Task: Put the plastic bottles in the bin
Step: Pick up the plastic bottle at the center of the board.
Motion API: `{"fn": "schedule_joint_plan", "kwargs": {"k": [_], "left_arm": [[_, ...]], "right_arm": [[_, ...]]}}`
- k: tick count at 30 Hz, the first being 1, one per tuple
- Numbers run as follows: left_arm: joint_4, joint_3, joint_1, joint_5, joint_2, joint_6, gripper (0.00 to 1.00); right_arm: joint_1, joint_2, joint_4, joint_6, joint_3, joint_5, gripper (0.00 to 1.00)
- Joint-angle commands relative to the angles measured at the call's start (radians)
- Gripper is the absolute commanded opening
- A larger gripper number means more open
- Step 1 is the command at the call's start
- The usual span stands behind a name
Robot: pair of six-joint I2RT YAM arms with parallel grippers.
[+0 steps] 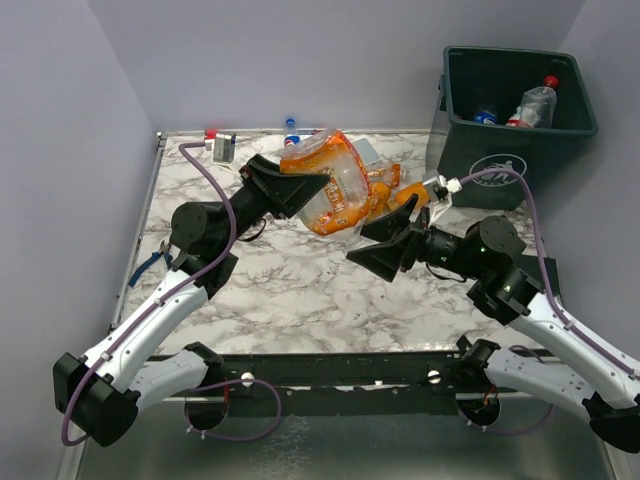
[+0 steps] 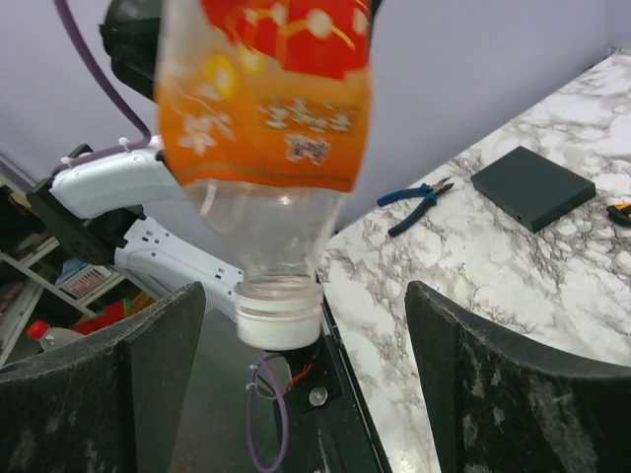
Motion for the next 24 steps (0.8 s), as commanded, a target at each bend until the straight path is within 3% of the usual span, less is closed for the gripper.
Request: {"fn": "schedule_joint_plan", "kwargs": {"k": [1, 4, 9, 18, 20, 21, 24], "left_arm": [[-0.008, -0.013, -0.005, 0.0, -0.008, 0.0, 0.2], [-0.008, -0.017, -0.005, -0.004, -0.018, -0.003, 0.2], [-0.008, -0.028, -0.007, -0.002, -0.025, -0.009, 0.2], [-0.008, -0.042, -0.015, 0.012, -0.045, 0.017, 0.21], [-0.008, -0.051, -0.015, 0.015, -0.054, 0.038, 0.29], [-0.008, -0.06, -0.016, 0.007, -0.062, 0.048, 0.4], [-0.009, -0.091, -0.016, -0.03, -0.096, 0.079, 0.76]], "right_arm": [[-0.001, -0.042, 0.051, 0.007, -0.002, -0.001, 0.86], [-0.001, -0.027, 0.001, 0.001, 0.023, 0.034, 0.83], [-0.001, 0.04, 0.001, 0.034, 0.038, -0.002, 0.7], [-0.001, 0.04, 0.151, 0.118, -0.041, -0.002, 0.25], [-0.001, 0.013, 0.164, 0.113, -0.06, 0.018, 0.11], [-0.001, 0.001, 0.15, 0.103, -0.061, 0.036, 0.03], [-0.001, -0.028, 0.088, 0.072, -0.053, 0.086, 0.0]]}}
